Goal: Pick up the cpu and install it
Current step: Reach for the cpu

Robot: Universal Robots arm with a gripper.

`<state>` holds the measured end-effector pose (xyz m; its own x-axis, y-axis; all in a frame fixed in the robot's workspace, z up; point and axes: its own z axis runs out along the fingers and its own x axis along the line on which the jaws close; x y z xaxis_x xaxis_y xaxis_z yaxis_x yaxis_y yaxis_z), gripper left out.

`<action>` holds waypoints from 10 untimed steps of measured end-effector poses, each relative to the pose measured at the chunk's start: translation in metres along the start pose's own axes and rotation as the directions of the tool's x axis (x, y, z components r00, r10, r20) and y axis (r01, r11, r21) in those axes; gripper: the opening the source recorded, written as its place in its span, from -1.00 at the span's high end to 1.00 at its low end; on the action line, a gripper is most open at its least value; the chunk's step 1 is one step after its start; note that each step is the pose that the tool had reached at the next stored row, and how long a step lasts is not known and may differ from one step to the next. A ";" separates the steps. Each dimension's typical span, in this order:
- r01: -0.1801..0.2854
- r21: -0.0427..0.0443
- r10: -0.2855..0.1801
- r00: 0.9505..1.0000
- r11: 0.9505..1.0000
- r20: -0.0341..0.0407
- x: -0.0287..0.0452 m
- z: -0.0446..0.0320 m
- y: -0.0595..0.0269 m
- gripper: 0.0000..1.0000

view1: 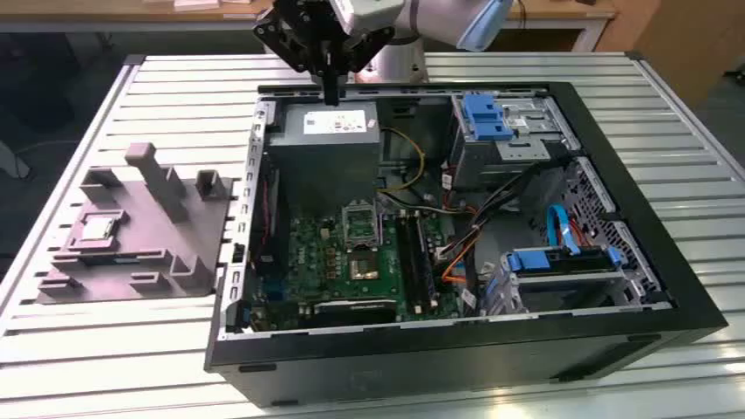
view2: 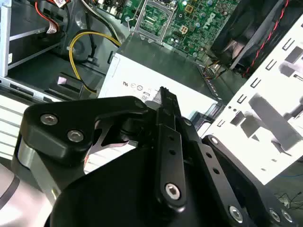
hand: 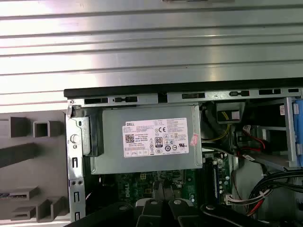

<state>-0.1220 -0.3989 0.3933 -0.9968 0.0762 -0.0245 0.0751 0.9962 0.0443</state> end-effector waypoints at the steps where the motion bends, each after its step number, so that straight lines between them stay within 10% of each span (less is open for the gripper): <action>1: 0.000 0.000 0.000 1.000 1.000 0.000 0.0000 0.0000 0.0000 0.79; 10: 0.000 0.000 0.000 1.000 1.000 0.000 0.0027 -0.0001 -0.0002 0.79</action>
<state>-0.1247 -0.3989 0.3933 -0.9968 0.0762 -0.0245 0.0751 0.9962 0.0444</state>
